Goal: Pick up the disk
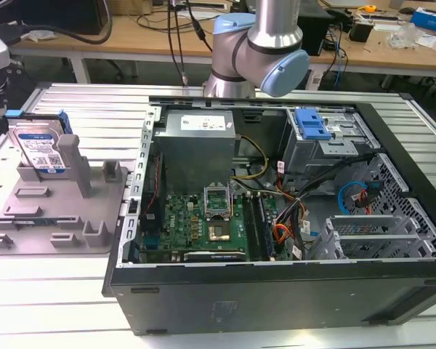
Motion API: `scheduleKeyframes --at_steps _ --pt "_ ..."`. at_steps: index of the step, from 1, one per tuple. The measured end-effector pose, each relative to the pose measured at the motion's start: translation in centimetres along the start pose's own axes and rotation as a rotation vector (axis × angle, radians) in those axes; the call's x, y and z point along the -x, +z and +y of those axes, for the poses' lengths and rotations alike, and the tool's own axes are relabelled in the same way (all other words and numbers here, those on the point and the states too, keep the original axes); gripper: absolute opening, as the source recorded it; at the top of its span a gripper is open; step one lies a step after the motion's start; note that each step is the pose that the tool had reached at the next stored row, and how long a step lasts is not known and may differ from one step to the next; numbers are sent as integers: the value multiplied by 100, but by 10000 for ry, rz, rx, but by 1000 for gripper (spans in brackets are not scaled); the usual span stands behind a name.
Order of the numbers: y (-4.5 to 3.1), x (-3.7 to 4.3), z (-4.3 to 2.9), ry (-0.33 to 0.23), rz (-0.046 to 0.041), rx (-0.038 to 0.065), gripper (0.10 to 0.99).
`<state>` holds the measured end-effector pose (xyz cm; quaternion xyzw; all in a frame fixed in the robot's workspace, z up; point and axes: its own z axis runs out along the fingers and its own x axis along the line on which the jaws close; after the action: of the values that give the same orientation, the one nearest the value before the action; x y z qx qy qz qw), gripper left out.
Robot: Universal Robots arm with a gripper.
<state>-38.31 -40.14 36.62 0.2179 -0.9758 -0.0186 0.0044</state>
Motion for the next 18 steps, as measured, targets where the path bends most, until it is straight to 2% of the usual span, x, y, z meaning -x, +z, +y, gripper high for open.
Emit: scheduleKeyframes --at_steps 14,15,16,17,18 --pt "19 0 -1 -3285 126 -1 106" --pt "20 0 -1 -3474 133 -2 114" --pt "22 0 -1 -3687 141 -2 169" --pt "23 0 -1 -3878 148 -2 169" --pt "24 0 -1 -4106 157 -2 235"
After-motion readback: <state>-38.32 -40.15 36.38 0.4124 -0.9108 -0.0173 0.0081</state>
